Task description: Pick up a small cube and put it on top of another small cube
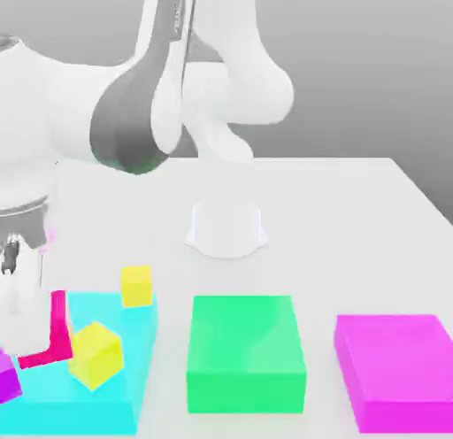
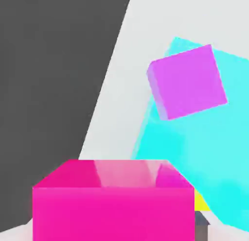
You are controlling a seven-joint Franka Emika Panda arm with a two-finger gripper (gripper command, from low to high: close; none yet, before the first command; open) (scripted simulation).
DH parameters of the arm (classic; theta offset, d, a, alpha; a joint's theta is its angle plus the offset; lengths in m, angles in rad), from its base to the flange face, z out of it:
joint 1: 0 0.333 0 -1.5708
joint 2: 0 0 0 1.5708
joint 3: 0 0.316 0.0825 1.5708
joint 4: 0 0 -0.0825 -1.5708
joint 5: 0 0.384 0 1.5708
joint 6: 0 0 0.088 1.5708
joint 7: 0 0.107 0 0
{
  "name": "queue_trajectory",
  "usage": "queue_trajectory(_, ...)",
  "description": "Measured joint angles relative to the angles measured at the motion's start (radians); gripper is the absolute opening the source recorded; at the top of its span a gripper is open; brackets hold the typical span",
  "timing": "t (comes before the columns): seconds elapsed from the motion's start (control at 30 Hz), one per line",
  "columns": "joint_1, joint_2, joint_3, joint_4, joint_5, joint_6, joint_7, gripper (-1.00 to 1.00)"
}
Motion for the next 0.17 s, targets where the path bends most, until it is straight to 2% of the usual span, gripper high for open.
queue_trajectory(0.03, -0.011, 0.038, -0.005, 0.002, 0.013, 0.035, 0.003, -1.00)
queue_trajectory(0.07, -0.017, 0.057, -0.007, 0.002, 0.020, 0.053, 0.005, 1.00)
queue_trajectory(0.17, -0.017, 0.057, -0.007, 0.002, 0.020, 0.053, 0.005, 1.00)
